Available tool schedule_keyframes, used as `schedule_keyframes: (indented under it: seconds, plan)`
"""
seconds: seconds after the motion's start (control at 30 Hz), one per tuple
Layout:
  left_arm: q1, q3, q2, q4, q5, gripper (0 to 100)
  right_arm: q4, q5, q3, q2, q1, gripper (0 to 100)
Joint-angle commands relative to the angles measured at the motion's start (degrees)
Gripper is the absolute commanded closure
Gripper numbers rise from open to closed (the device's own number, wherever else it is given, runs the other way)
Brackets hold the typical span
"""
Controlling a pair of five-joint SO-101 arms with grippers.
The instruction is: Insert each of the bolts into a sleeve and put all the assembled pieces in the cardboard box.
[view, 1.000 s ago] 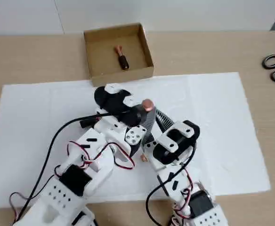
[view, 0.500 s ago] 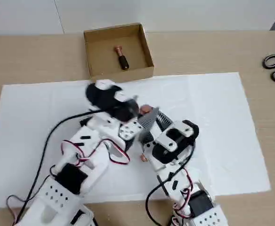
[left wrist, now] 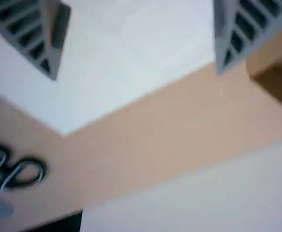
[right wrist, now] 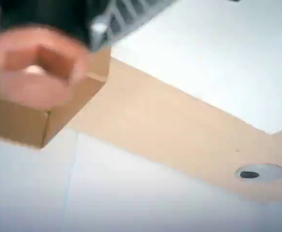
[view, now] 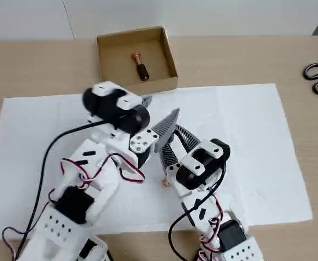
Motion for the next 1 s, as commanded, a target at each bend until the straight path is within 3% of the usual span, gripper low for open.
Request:
schedule_keyframes:
  seconds: [0.0,0.13,0.3,0.5,0.73,0.97]
  plan:
    - [2.11,-8.48,-0.79,5.36,0.44,80,-0.13,-0.44,0.35,-0.84,0.04,99.5]
    - [1.23,-11.21,-0.88,7.38,0.44,84,-0.04,-0.44,0.35,-0.84,0.04,99.5]
    - [-3.87,-10.86,-0.88,5.54,0.0,99,-0.04,-0.44,0.35,-0.75,1.1,99.5]
    - [-10.02,-5.49,-1.58,5.54,0.35,99,2.15,-0.44,0.26,-0.57,3.03,99.5]
    - [-17.41,17.27,-14.51,-7.12,0.18,99,12.44,-0.44,-2.81,-0.84,3.03,99.5]
    - [-22.59,36.7,-29.27,-10.11,0.35,99,16.48,-0.44,-6.42,-0.84,3.38,99.5]
